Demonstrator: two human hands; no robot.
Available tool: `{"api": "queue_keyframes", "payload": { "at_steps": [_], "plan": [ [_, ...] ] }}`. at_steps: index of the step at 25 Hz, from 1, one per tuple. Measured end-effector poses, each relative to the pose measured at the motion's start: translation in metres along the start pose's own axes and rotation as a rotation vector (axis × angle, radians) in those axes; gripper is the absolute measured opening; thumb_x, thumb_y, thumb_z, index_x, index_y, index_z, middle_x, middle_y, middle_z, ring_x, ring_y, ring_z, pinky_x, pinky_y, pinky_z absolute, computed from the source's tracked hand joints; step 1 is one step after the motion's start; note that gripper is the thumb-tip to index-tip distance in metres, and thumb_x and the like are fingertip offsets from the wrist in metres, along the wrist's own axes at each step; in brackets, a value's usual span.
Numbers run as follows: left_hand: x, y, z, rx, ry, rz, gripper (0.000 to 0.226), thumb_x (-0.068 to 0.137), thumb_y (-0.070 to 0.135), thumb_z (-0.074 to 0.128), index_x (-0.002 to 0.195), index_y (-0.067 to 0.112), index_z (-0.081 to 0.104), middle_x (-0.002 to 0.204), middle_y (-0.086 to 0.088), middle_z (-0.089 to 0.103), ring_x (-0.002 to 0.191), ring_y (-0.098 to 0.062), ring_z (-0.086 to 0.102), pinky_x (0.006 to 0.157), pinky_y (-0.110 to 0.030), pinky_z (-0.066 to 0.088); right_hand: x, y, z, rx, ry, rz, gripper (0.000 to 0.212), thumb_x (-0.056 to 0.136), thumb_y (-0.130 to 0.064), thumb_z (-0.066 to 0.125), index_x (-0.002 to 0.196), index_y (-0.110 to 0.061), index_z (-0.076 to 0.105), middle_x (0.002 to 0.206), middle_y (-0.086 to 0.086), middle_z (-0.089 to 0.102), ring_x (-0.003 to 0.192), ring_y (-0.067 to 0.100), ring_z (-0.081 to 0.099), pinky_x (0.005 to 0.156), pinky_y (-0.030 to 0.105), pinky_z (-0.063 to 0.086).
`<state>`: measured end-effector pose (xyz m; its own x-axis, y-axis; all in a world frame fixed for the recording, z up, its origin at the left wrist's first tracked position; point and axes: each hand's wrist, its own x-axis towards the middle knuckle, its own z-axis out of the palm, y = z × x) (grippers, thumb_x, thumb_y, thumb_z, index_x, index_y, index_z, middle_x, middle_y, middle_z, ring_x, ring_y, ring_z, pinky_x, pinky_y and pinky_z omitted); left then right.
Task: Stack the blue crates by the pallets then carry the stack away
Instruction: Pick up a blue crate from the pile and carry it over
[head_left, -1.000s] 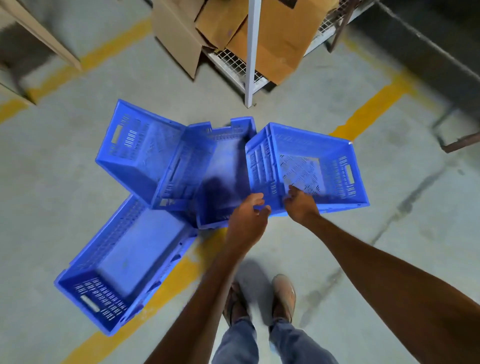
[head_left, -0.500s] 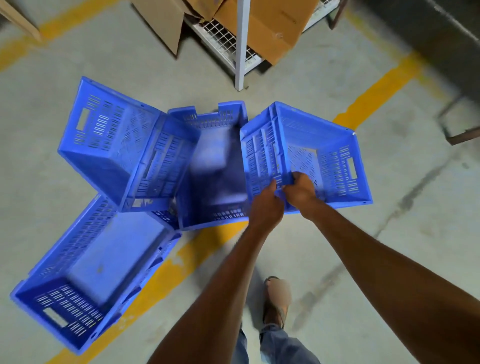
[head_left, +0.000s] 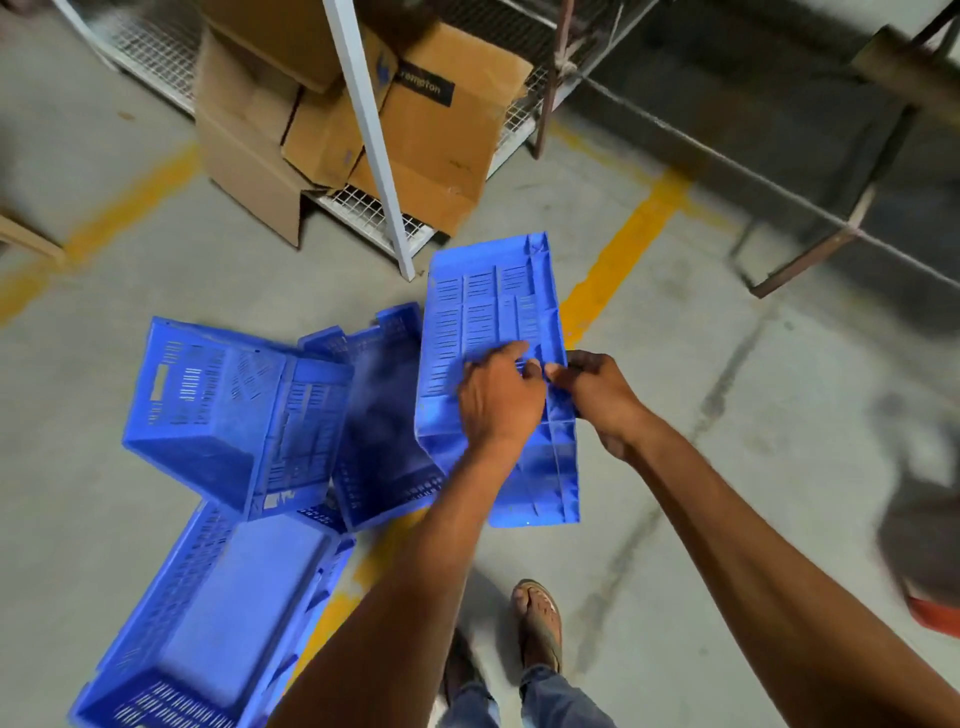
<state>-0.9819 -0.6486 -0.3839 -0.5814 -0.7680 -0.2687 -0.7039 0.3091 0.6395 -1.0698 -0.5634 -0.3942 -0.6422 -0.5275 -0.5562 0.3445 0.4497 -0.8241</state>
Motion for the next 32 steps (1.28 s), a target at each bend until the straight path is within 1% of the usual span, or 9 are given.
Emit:
{"api": "queue_keyframes", "payload": {
  "at_steps": [3,7,10,12,14,16,22,26,32],
  "plan": [
    [0.001,0.022,-0.054,-0.006,0.057,0.009,0.033,0.093,0.023,0.053,0.123,0.019,0.066,0.127,-0.009,0.063,0.122,-0.033,0.052,0.101,-0.042,0.042,-0.047,-0.029,0.022,0.081,-0.020,-0.047,0.016,0.086,-0.013,0.070,0.080,-0.014,0.055,0.072,0.008,0.051,0.071,0.021,0.052,0.068,0.036,0.042],
    [-0.010,0.062,-0.106,0.002,-0.062,0.013,0.030,0.093,0.031,0.055,0.096,0.003,0.061,0.104,-0.022,0.069,0.104,-0.040,0.061,0.085,-0.044,0.049,-0.104,-0.062,0.048,0.091,-0.111,-0.160,0.026,0.081,0.004,0.071,0.085,-0.010,0.049,0.061,-0.005,0.038,0.053,0.007,0.037,0.054,0.025,0.035],
    [-0.025,0.085,-0.134,0.037,-0.049,-0.028,0.039,0.092,0.035,0.059,0.110,0.001,0.058,0.114,-0.023,0.066,0.111,-0.040,0.060,0.088,-0.041,0.047,-0.142,-0.072,0.065,0.020,-0.197,-0.281,0.031,0.078,0.007,0.071,0.099,-0.001,0.050,0.066,-0.002,0.035,0.053,0.003,0.031,0.053,0.024,0.035],
    [-0.034,0.096,-0.149,0.043,0.001,-0.062,0.036,0.095,0.025,0.056,0.118,-0.001,0.048,0.121,-0.025,0.063,0.116,-0.041,0.058,0.088,-0.041,0.045,-0.159,-0.080,0.066,0.015,-0.297,-0.326,0.037,0.078,0.012,0.070,0.103,-0.004,0.049,0.063,-0.019,0.046,0.055,-0.002,0.041,0.056,0.018,0.040],
    [-0.043,0.101,-0.162,0.040,0.088,-0.072,0.032,0.097,0.019,0.053,0.120,-0.001,0.043,0.120,-0.025,0.062,0.114,-0.043,0.059,0.085,-0.044,0.045,-0.171,-0.096,0.052,0.084,-0.518,-0.341,0.048,0.078,0.021,0.067,0.117,0.001,0.048,0.086,-0.020,0.064,0.081,-0.004,0.059,0.073,0.016,0.049],
    [-0.054,0.109,-0.171,0.083,0.172,-0.023,0.028,0.099,0.019,0.051,0.119,0.001,0.042,0.117,-0.024,0.063,0.111,-0.044,0.060,0.082,-0.047,0.046,-0.168,-0.113,0.035,0.093,-0.634,-0.294,0.053,0.077,0.020,0.063,0.126,0.003,0.050,0.107,0.001,0.060,0.103,0.012,0.057,0.087,0.025,0.050],
    [-0.081,0.144,-0.225,0.190,0.283,0.146,0.032,0.099,0.028,0.052,0.116,0.001,0.047,0.114,-0.025,0.064,0.110,-0.045,0.059,0.080,-0.047,0.044,-0.120,-0.107,0.005,0.001,0.076,-0.130,0.030,0.077,-0.001,0.055,0.100,-0.016,0.066,0.096,0.002,0.067,0.084,0.023,0.066,0.063,0.023,0.045],
    [-0.099,0.148,-0.281,0.105,0.318,0.164,0.033,0.096,0.029,0.053,0.114,0.002,0.052,0.111,-0.024,0.064,0.103,-0.041,0.060,0.082,-0.044,0.044,-0.106,-0.070,-0.023,-0.041,0.209,-0.024,0.026,0.076,0.000,0.053,0.093,-0.017,0.065,0.088,0.004,0.066,0.064,0.020,0.054,0.058,0.027,0.040],
    [-0.117,0.137,-0.337,-0.135,0.353,0.195,0.021,0.090,0.030,0.061,0.099,0.013,0.054,0.076,-0.002,0.050,0.072,-0.022,0.045,0.065,-0.034,0.037,-0.094,-0.070,-0.055,-0.266,0.574,-0.041,0.049,0.078,-0.002,0.056,0.127,-0.009,0.060,0.126,0.017,0.060,0.120,0.038,0.053,0.098,0.045,0.044]
  ]
}}
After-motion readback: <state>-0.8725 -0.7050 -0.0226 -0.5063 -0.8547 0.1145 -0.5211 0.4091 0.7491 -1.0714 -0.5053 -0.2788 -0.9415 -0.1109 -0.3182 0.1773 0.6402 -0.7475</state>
